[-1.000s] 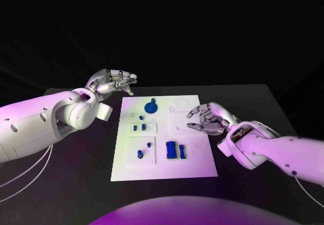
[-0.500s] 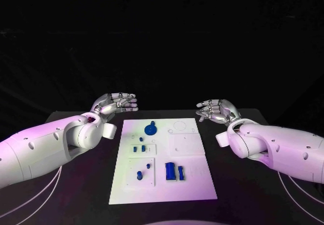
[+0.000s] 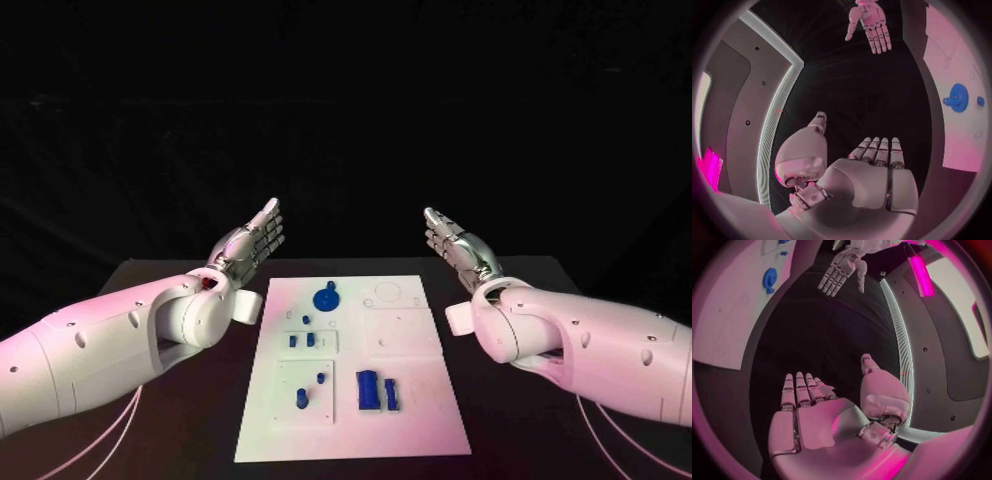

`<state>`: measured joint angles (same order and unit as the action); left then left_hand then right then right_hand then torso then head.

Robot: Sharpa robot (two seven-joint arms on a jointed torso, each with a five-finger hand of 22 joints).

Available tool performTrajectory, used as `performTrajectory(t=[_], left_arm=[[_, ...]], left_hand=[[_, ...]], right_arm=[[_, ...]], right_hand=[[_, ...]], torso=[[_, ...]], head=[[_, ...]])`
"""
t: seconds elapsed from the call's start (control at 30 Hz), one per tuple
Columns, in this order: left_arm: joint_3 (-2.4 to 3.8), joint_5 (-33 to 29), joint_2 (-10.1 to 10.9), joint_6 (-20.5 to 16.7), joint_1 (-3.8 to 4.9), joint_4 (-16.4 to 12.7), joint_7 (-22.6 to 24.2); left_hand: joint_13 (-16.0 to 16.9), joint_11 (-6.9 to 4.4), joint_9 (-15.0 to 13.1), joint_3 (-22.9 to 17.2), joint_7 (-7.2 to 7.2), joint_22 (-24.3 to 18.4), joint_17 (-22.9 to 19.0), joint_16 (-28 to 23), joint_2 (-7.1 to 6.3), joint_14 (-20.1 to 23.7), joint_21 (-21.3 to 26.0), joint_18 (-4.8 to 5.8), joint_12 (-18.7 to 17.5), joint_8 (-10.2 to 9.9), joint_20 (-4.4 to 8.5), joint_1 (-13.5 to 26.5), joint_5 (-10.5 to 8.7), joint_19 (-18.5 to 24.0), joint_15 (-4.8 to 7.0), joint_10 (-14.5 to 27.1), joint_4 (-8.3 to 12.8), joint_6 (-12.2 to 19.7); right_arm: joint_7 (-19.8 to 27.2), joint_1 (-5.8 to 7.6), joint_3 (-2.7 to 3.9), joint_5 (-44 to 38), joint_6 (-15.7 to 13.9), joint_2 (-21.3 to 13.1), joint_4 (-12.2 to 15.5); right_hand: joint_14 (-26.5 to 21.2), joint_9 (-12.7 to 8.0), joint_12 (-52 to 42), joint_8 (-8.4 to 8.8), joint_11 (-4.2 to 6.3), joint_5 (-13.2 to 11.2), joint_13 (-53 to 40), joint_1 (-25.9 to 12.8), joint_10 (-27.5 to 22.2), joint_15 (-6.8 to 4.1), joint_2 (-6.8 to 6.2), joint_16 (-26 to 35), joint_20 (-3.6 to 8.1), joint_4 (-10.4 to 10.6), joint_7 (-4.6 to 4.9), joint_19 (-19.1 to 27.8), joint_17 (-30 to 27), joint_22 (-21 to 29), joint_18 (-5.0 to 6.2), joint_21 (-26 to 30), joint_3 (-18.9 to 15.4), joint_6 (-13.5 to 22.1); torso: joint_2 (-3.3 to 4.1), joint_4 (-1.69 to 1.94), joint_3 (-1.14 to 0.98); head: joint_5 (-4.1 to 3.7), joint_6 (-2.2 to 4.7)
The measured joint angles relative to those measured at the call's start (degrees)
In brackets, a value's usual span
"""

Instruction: Assemble the parts on the task board

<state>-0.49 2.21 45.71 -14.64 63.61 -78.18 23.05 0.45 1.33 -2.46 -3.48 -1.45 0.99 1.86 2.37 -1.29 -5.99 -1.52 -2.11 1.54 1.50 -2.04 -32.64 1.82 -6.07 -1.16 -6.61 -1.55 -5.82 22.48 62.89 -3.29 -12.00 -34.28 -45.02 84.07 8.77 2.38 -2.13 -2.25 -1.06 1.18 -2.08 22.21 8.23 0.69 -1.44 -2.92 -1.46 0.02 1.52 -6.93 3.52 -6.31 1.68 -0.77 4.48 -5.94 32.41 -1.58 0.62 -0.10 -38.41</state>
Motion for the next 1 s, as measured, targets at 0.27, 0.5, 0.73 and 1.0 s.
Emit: performTrajectory(t=[0.27,0.5,0.73,1.0], left_arm=[[0.25,-0.7,-0.5,-11.0,-2.0,-6.6,1.7],[0.39,-1.4,-0.8,-21.0,-3.17,-10.5,3.6],[0.43,-1.9,-0.9,-26.3,-3.47,-11.6,4.8],[0.43,-2.2,-0.9,-28.3,-3.47,-11.6,5.4]], left_hand=[[-0.3,-1.1,1.8,2.3,1.13,-0.7,-1.4,-1.7,0.97,4.4,0.9,0.9,-0.9,-0.9,1.54,24.2,-1.15,4.3,0.92,4.8,1.2,4.2],[-0.3,-1.32,2.2,2.8,1.38,-0.9,-1.7,-2.0,1.21,5.2,1.2,0.9,-1.2,-1.1,2.03,30.0,-1.41,5.3,1.14,5.8,1.5,5.0],[-0.4,-1.32,2.4,3.2,1.46,-0.9,-1.8,-2.2,1.34,5.8,1.2,1.78,-1.2,-1.3,2.03,32.3,-1.62,5.9,1.15,6.4,1.6,5.5],[-0.4,-1.32,2.4,3.2,1.46,-0.9,-1.8,-2.2,1.34,5.8,1.2,1.77,-1.2,-1.3,2.03,32.3,-1.62,5.9,1.15,6.4,1.6,5.5]], right_arm=[[3.6,-2.44,3.06,7.2,-5.6,0.3,5.2],[5.4,-2.7,3.25,10.4,-8.2,0.3,5.8],[6.0,-2.71,3.25,11.5,-9.1,0.3,5.8],[6.3,-2.72,3.25,12.0,-9.6,0.3,5.8]], right_hand=[[-6.5,-1.8,1.5,1.51,0.85,-0.7,1.6,-16.5,-6.1,-0.55,1.11,2.1,1.2,0.0,-1.28,5.1,-2.6,4.7,-0.89,0.3,-3.2,4.4],[-8.5,-2.2,2.0,2.06,1.07,-1.0,2.0,-21.7,-7.9,-0.71,1.37,2.7,1.45,0.0,-1.52,6.7,-3.4,6.1,-0.88,0.5,-4.2,5.7],[-8.5,-2.3,2.0,2.06,1.07,-1.0,2.0,-21.9,-7.9,-0.71,1.43,2.8,1.46,0.0,-1.51,6.7,-3.5,6.3,-0.88,0.5,-4.2,5.7],[-8.5,-2.3,2.0,2.06,1.07,-1.0,2.0,-21.9,-7.9,-0.71,1.43,2.8,1.46,0.0,-1.51,6.7,-3.5,6.3,-0.88,0.5,-4.2,5.7]], torso=[[-0.91,1.16,-0.46],[-1.17,1.51,-0.6],[-1.22,1.57,-0.6],[-1.22,1.58,-0.62]], head=[[0.1,3.37],[0.1,3.99],[0.1,4.03],[0.1,4.04]])
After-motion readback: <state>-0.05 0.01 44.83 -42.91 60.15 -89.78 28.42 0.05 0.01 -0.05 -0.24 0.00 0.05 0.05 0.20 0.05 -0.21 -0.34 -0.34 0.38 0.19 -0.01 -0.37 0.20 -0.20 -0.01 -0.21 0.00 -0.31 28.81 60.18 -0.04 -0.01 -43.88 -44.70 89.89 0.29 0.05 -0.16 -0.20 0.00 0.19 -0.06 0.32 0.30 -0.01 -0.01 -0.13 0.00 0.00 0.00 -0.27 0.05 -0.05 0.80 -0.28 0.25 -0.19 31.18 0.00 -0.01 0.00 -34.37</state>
